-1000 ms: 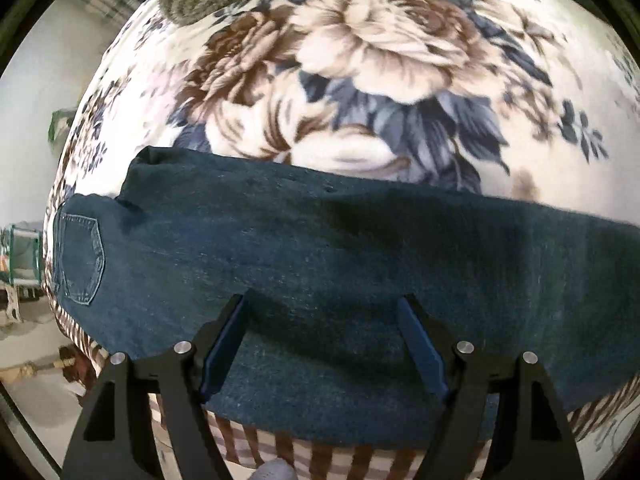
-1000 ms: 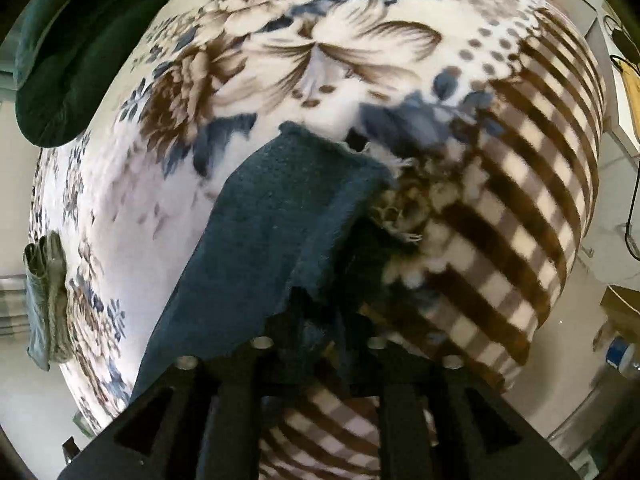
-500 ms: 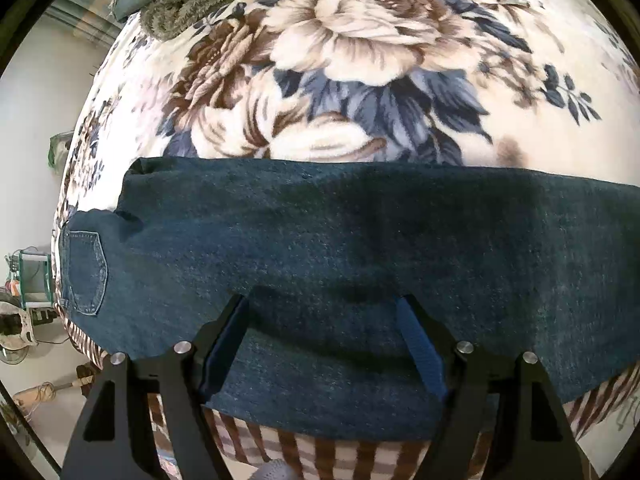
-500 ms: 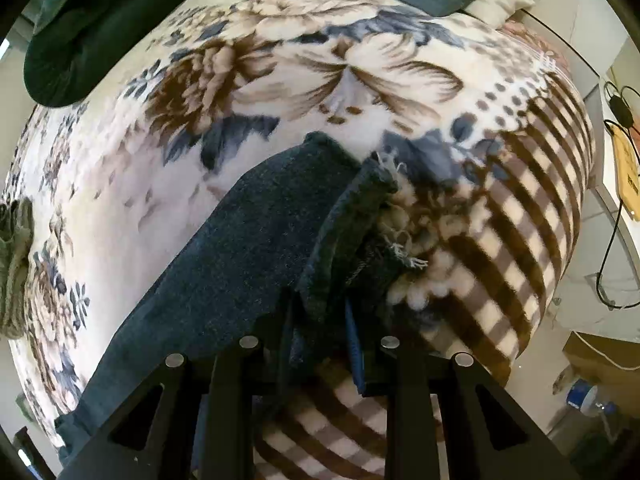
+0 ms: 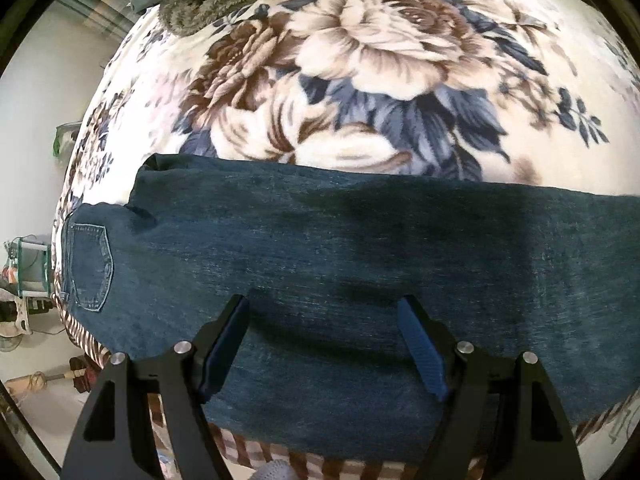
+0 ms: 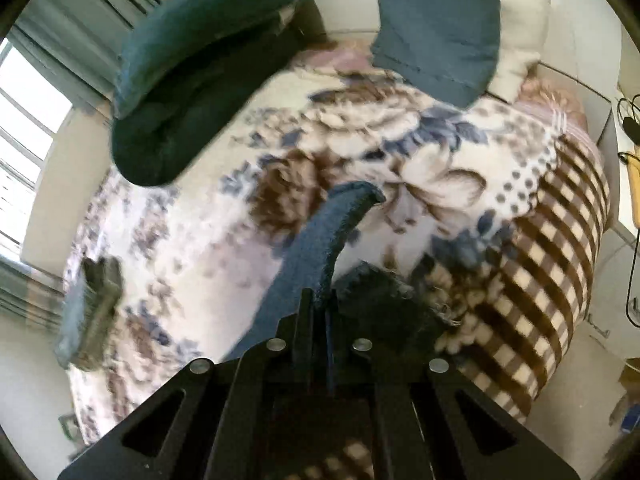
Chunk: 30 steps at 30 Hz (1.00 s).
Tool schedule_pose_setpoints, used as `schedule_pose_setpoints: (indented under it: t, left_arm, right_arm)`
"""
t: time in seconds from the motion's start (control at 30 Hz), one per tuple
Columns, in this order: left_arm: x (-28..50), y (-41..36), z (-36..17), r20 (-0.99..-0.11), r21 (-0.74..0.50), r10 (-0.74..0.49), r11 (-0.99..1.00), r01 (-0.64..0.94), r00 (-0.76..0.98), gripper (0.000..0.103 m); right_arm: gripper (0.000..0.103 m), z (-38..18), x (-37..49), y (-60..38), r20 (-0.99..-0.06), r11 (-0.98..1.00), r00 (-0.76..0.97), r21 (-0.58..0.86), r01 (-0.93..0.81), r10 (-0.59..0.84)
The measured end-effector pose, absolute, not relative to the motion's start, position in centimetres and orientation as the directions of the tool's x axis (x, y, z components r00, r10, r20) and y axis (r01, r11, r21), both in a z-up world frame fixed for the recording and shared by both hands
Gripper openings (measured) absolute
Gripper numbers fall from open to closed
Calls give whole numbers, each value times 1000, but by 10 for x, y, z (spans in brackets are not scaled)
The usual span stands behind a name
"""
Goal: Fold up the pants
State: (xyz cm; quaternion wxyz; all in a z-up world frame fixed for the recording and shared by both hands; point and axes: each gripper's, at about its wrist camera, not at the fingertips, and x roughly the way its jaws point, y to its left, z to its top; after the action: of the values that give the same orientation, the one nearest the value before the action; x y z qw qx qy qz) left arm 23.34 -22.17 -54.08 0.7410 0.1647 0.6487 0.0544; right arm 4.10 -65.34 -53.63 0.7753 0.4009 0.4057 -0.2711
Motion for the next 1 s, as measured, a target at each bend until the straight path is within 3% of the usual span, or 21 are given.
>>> schedule_pose_setpoints:
  t: [0.13,0.2,0.23,0.27,0.33,0.43,0.57,0.63,0.77,0.87,1.0]
  left_arm:
    - [231,-217,-542,-941,323,302,936,137,154,75]
    - [229,-211,-539,-942,319,298,938,136,155,75]
    - [227,-207,-536,-944,313,293,941,131,152,75]
    - [226,-201,-533,-947,304,285,945,124,149,75]
    - [222,-186,-524,-952,286,270,953,102,148,75]
    - [215,-152,-506,-951,277,267,960,46,159,75]
    - [209,-82,-489,-929,329,339,940,-85,151,75]
    - [211,-42,-487,-914,359,381,920,-160,141,75]
    - [217,47,-498,-888,415,454,859,-301,72,75]
    - [221,101,-514,-892,413,452,832,-371,19,75]
    - [223,133,-531,-932,324,362,852,-411,16,78]
  right_arm:
    - [6,-598,34,-664,-923,500,384,323,803,-20]
    - [10,-606,24,-671,-917,443,399,370,816,31]
    - [16,-602,21,-672,-919,430,393,367,825,32]
    - [33,-596,20,-671,-931,428,365,340,837,23]
    - [48,-582,18,-666,-941,427,336,313,848,22]
    - [51,-549,29,-638,-943,479,329,313,820,53]
    - [51,-522,89,-558,-927,624,305,374,686,219]
    - [51,-520,139,-489,-892,699,256,450,556,371]
    - [51,-524,231,-334,-830,778,128,555,293,543]
    - [51,-536,286,-233,-836,827,42,547,126,547]
    - [51,-571,346,-145,-882,884,-70,467,-4,465]
